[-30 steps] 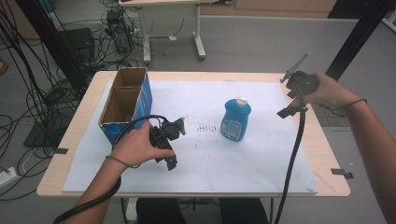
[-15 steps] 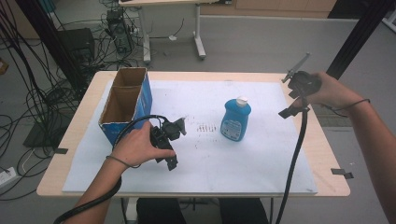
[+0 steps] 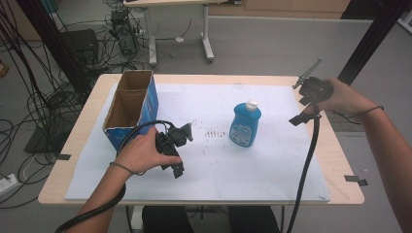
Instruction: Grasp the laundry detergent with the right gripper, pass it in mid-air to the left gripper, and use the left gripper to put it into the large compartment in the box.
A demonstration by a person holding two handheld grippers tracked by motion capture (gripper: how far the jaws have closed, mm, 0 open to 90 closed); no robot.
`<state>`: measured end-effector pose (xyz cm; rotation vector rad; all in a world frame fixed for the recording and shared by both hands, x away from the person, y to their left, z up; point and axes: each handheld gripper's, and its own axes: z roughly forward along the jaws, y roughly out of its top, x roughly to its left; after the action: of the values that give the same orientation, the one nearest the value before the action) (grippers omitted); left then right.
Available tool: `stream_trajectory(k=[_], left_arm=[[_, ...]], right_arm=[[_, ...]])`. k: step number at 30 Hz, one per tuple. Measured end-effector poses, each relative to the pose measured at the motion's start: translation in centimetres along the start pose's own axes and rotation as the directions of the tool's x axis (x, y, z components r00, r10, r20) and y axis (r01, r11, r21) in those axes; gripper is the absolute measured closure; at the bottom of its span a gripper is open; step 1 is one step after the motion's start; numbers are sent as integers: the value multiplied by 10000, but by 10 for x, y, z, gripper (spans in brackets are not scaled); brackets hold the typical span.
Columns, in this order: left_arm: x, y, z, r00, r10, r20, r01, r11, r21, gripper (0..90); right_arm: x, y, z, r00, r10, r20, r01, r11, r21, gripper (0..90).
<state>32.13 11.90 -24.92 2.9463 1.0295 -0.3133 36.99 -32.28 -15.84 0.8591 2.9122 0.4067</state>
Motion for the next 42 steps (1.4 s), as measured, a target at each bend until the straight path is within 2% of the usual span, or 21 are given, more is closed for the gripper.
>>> stream_trajectory(k=[13, 22, 28, 42], left_arm=[[1, -2, -1, 10000, -13, 36, 14, 10000, -51, 76], [-1, 0, -1, 10000, 24, -1, -24, 10000, -29, 76], [-1, 0, -1, 10000, 45, 13, -45, 10000, -29, 77], [-2, 2, 1, 10000, -1, 37, 1, 10000, 19, 75]], right_arm=[[2, -11, 12, 9999, 55, -138, -58, 9997, -227, 71], [3, -25, 20, 9996, 80, -275, -94, 9986, -517, 69], [3, -35, 25, 9989, 247, -389, -277, 9964, -806, 70], [3, -47, 35, 9983, 165, -563, -223, 9944, -1034, 58]])
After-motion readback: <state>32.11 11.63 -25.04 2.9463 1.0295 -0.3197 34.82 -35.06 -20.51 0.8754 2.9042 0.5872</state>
